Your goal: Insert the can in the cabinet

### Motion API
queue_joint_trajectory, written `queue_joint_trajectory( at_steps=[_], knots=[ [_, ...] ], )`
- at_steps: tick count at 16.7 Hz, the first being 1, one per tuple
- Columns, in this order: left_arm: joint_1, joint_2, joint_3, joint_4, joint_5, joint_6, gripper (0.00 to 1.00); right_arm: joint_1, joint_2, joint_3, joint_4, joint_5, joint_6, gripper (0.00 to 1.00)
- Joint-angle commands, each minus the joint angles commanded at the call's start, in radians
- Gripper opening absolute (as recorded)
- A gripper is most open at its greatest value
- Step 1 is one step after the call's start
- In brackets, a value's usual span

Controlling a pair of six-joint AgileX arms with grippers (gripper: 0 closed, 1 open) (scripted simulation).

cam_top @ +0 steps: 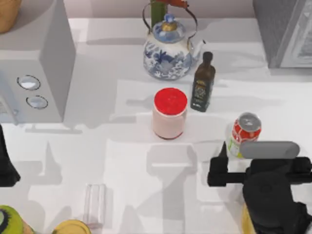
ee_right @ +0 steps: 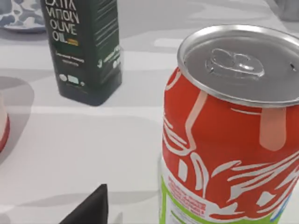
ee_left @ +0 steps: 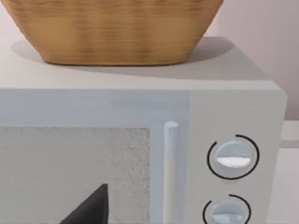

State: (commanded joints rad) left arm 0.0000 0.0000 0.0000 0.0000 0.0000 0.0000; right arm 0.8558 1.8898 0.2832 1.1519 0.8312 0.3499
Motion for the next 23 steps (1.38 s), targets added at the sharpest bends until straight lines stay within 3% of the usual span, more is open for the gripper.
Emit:
queue_joint_trajectory(
  at_steps=[6, 13, 22, 23],
  knots=[
    [0.0, 0.0, 0.0, 0.0, 0.0, 0.0, 1.0, -0.02, -0.001, 0.011, 0.0, -0.017, -0.013, 1.0],
    [0.0, 0.0, 0.0, 0.0, 0.0, 0.0, 1.0, -0.181, 0.106, 0.144, 0.036, -0.163, -0.1, 1.0],
    [0.0, 0.0, 0.0, 0.0, 0.0, 0.0, 1.0, -0.171, 0.19, 0.162, 0.094, -0.153, -0.095, 1.0],
    [0.0, 0.0, 0.0, 0.0, 0.0, 0.0, 1.0, -0.171, 0.19, 0.162, 0.094, -0.153, -0.095, 0.92]
  ],
)
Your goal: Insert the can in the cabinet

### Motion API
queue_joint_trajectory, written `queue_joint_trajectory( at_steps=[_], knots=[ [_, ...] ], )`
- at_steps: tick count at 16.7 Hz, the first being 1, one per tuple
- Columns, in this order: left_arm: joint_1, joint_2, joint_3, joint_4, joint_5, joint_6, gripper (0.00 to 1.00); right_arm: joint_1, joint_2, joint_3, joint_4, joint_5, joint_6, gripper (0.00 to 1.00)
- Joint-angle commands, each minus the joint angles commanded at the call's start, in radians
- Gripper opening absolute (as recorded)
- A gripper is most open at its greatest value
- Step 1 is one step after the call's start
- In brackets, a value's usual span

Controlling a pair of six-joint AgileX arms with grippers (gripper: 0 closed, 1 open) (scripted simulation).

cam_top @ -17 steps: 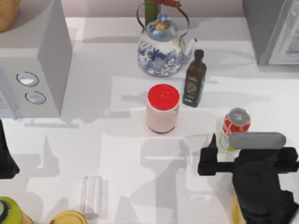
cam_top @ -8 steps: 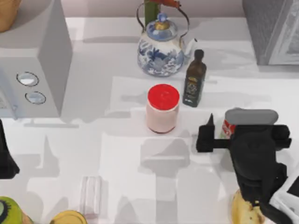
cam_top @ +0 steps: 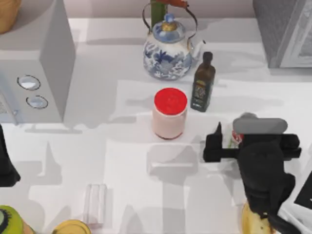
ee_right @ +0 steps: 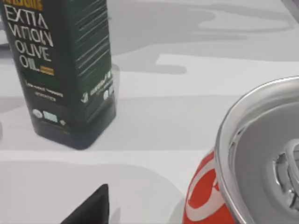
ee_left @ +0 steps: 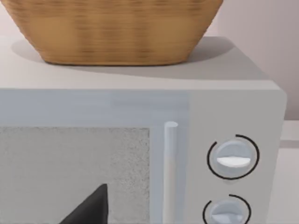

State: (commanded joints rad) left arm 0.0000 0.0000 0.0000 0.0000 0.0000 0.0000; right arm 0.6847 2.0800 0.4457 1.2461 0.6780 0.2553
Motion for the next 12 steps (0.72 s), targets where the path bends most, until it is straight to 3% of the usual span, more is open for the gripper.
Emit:
queue_joint_trajectory(
  at_steps=[12],
  knots=[
    [0.0, 0.0, 0.0, 0.0, 0.0, 0.0, 1.0, 0.0, 0.0, 0.0, 0.0, 0.0, 0.0, 0.02]
  ],
)
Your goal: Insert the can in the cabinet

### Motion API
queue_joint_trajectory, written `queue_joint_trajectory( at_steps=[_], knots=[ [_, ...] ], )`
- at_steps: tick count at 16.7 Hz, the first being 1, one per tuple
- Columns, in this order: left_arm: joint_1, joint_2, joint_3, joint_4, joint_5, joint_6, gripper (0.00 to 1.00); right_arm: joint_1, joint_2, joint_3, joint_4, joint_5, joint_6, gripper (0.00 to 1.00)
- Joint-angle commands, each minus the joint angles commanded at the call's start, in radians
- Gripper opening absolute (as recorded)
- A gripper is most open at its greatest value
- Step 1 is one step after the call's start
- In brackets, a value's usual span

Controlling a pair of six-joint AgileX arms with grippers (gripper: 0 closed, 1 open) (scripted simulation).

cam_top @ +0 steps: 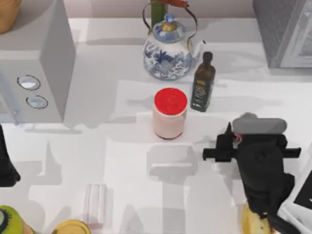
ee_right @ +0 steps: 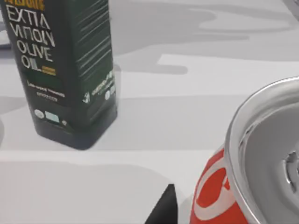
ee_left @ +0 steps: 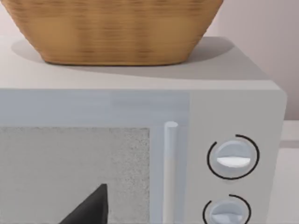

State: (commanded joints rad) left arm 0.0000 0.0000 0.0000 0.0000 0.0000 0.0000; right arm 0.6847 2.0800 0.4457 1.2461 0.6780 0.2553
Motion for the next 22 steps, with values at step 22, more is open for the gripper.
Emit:
queue_joint_trajectory(
  at_steps=[22],
  knots=[
    [0.0, 0.0, 0.0, 0.0, 0.0, 0.0, 1.0, 0.005, -0.507, 0.112, -0.665, -0.02, -0.005, 0.0]
  ],
)
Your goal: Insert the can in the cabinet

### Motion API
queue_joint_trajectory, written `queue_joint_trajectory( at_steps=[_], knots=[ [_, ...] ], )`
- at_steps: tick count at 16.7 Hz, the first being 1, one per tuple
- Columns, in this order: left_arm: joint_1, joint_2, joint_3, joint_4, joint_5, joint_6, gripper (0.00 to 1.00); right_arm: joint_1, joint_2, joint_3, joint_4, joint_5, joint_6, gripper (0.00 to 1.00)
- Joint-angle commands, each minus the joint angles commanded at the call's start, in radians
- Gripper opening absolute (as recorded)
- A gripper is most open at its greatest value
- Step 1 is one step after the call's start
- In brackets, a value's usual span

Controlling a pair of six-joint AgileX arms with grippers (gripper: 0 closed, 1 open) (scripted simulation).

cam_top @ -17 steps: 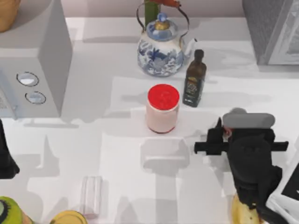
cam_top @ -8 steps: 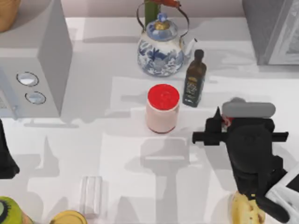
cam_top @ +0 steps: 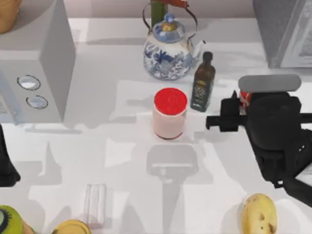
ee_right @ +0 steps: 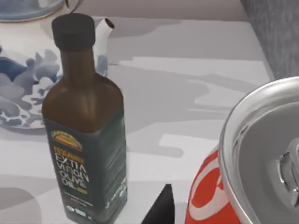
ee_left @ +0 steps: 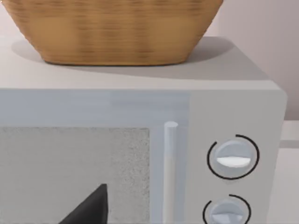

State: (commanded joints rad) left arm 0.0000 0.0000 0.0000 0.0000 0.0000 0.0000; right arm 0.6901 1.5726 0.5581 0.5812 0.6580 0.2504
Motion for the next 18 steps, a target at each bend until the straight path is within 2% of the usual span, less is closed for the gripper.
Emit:
queue_joint_trajectory(
  at_steps=[5, 12, 18],
  knots=[
    [0.0, 0.0, 0.0, 0.0, 0.0, 0.0, 1.0, -0.005, -0.168, 0.062, -0.189, 0.009, 0.003, 0.0],
    [0.0, 0.0, 0.0, 0.0, 0.0, 0.0, 1.0, -0.01, -0.183, 0.059, -0.196, 0.003, 0.003, 0.0],
    [0.0, 0.0, 0.0, 0.0, 0.0, 0.0, 1.0, -0.118, -0.456, -0.058, -0.271, -0.135, -0.037, 0.0]
  ],
)
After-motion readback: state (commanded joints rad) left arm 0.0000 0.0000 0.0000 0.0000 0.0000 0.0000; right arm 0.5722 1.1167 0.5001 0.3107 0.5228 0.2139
